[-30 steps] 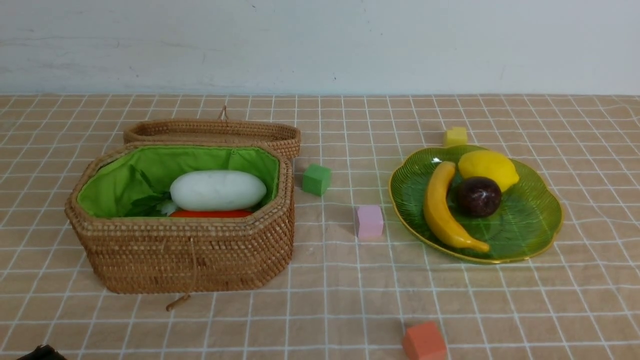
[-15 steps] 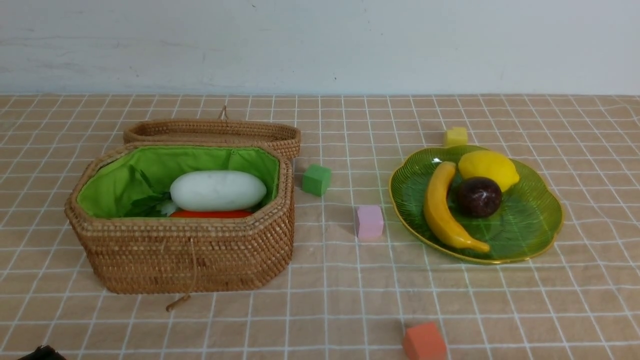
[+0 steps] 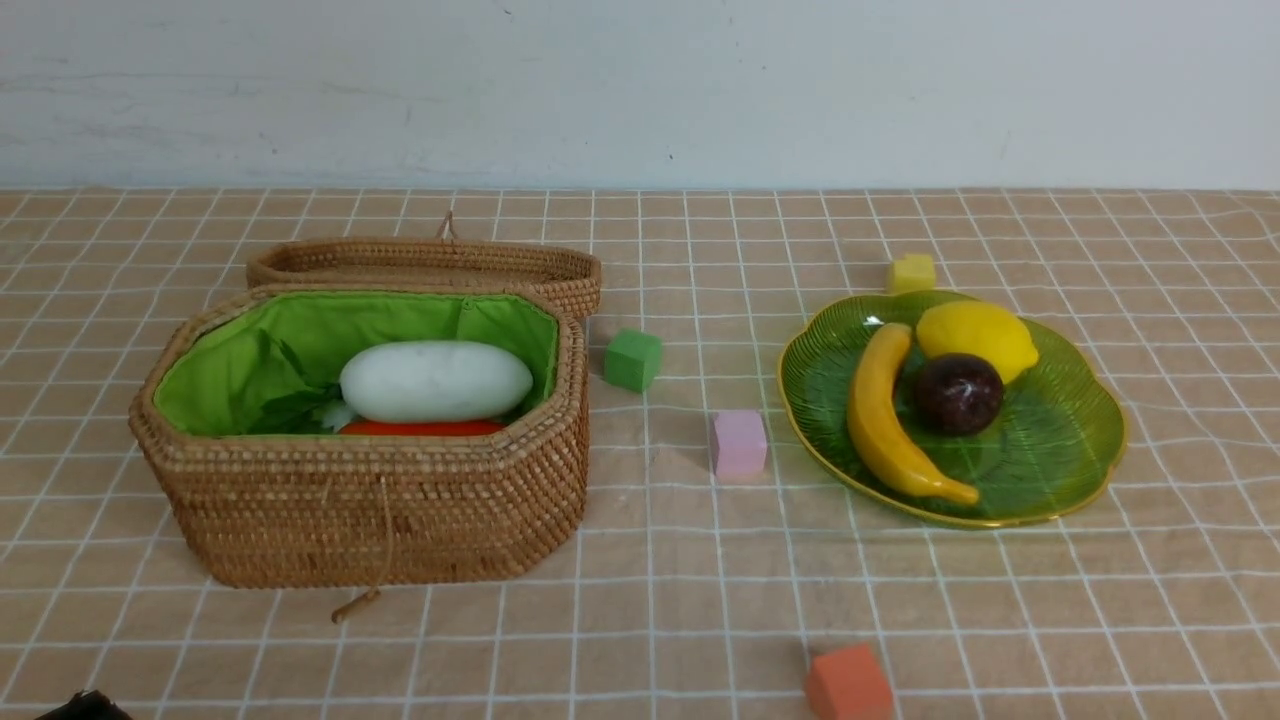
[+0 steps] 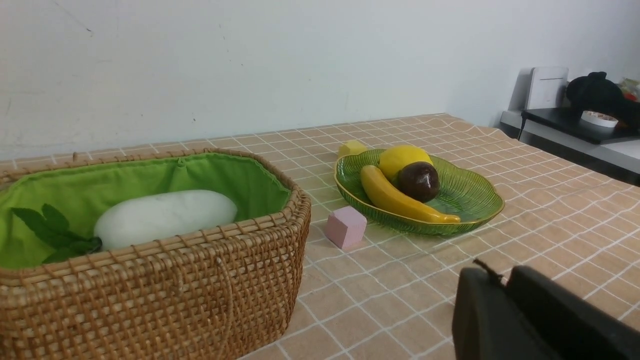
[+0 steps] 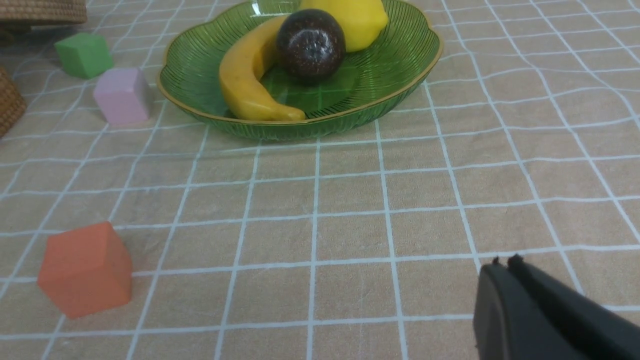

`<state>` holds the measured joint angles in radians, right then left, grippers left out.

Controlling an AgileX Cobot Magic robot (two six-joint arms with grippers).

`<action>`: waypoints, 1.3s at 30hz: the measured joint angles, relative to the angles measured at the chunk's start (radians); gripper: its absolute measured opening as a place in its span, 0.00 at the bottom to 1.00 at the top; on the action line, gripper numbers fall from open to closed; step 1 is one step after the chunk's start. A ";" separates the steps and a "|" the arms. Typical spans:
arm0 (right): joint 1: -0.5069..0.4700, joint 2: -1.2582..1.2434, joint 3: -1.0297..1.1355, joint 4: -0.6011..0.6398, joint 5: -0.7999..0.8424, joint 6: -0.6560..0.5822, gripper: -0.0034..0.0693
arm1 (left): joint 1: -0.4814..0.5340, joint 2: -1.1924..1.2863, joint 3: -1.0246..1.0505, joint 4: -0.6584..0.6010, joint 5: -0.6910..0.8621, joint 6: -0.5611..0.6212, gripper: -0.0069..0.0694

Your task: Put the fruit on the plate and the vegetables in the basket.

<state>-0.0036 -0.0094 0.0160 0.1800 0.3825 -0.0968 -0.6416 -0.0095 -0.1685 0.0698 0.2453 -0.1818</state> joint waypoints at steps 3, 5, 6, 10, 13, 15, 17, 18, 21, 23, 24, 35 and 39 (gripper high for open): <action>0.000 0.000 0.000 0.000 0.000 0.000 0.06 | 0.000 0.000 0.003 0.000 0.000 0.000 0.18; 0.000 0.000 0.000 0.000 0.000 0.000 0.06 | 0.018 0.000 0.008 -0.009 -0.007 0.000 0.18; 0.000 0.000 0.000 0.000 0.000 0.000 0.06 | 0.044 0.000 0.009 -0.030 -0.019 0.000 0.19; 0.000 0.000 0.000 0.000 0.000 0.000 0.07 | 0.227 0.000 0.016 -0.136 -0.141 0.000 0.19; 0.000 0.000 0.000 0.000 0.000 0.000 0.07 | 0.364 0.000 0.052 -0.140 -0.245 -0.003 0.19; 0.000 0.000 0.000 0.000 0.000 0.000 0.08 | 0.428 0.000 0.097 -0.139 -0.305 -0.003 0.20; 0.000 0.000 0.000 0.000 0.000 0.000 0.08 | 0.458 0.000 0.136 -0.140 -0.349 -0.003 0.20; 0.000 0.000 0.000 0.000 0.000 0.000 0.08 | 0.465 0.000 0.168 -0.144 -0.380 -0.003 0.20; 0.000 0.000 0.000 0.000 0.000 0.000 0.09 | 0.470 0.000 0.192 -0.150 -0.367 -0.003 0.20; 0.000 0.000 0.000 0.000 0.000 0.000 0.09 | 0.471 0.000 0.193 -0.150 -0.296 -0.003 0.19; 0.000 0.000 0.000 0.000 0.000 0.000 0.09 | 0.471 0.000 0.194 -0.150 -0.229 -0.003 0.16; 0.000 0.000 0.000 0.000 0.000 0.000 0.10 | 0.471 0.000 0.200 -0.112 0.128 -0.003 0.07; 0.000 0.000 0.000 0.000 0.000 0.000 0.11 | 0.471 0.000 0.200 -0.112 0.127 -0.003 0.07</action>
<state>-0.0036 -0.0094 0.0160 0.1800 0.3825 -0.0968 -0.1702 -0.0095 0.0310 -0.0427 0.3723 -0.1850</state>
